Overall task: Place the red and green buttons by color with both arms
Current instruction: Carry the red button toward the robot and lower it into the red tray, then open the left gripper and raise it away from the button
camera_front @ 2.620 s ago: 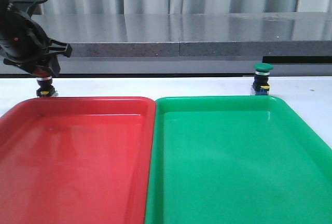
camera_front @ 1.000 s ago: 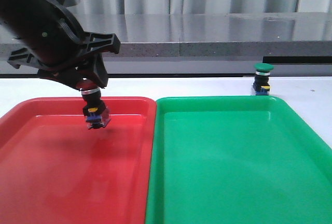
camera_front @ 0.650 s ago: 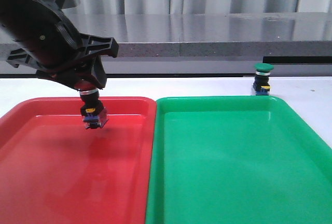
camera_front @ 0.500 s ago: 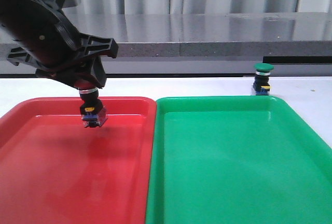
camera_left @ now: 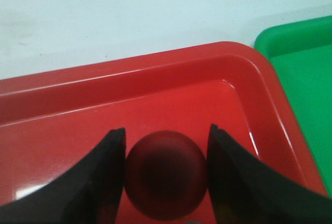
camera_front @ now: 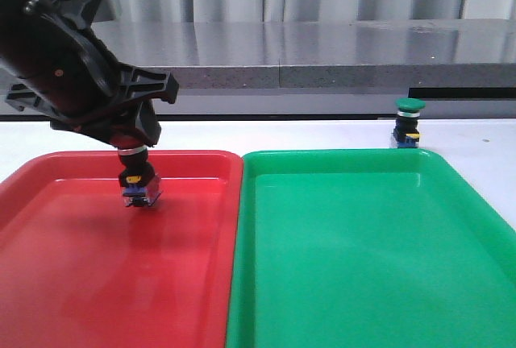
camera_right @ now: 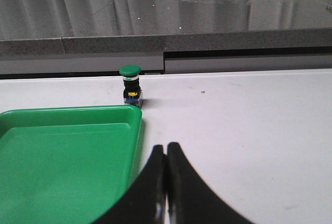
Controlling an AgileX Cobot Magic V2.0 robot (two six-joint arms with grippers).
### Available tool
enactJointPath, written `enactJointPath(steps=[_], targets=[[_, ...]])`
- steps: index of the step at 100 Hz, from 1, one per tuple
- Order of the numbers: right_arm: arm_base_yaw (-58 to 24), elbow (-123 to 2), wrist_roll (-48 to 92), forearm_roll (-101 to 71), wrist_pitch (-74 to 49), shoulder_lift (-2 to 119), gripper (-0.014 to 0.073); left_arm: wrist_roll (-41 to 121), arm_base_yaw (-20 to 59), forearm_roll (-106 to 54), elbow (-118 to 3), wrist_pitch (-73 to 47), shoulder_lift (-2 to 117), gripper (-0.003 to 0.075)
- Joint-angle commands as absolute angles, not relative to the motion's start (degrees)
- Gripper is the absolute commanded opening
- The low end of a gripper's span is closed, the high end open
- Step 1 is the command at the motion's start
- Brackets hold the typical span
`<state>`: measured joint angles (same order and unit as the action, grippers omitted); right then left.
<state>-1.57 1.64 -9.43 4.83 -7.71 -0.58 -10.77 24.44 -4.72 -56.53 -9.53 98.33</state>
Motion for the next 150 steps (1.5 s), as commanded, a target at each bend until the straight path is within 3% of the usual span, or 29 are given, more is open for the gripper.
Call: enactJointPath(steps=[1, 39, 70, 80, 117, 150], targets=[[-1.17, 0.75, -9.15, 4.95, -2.75, -1.49, -0.0067, -11.50, 23.79, -5.12, -56.72, -4.60, 95.62, 0.0204], [-1.17, 0.75, -9.15, 4.95, -2.75, -1.49, -0.0067, -11.50, 23.69, -5.21, -56.24, -4.16, 95.88, 0.0218], [-1.17, 0.75, -9.15, 4.95, -2.75, -1.49, -0.0067, -11.50, 23.69, -5.83, -56.24, -4.05, 95.96, 0.0439], [-1.17, 0.75, -9.15, 4.95, -2.75, -1.49, -0.0067, -11.50, 23.69, -5.83, -56.24, -4.05, 95.96, 0.0476], [-1.17, 0.75, -9.15, 4.95, -2.75, -1.49, -0.0067, -11.50, 23.69, -7.74, -56.24, -4.04, 93.73, 0.0487], [-1.17, 0.75, -9.15, 4.95, -2.75, -1.49, -0.0067, -11.50, 21.80, -6.97, -56.24, -3.09, 82.86, 0.0486]])
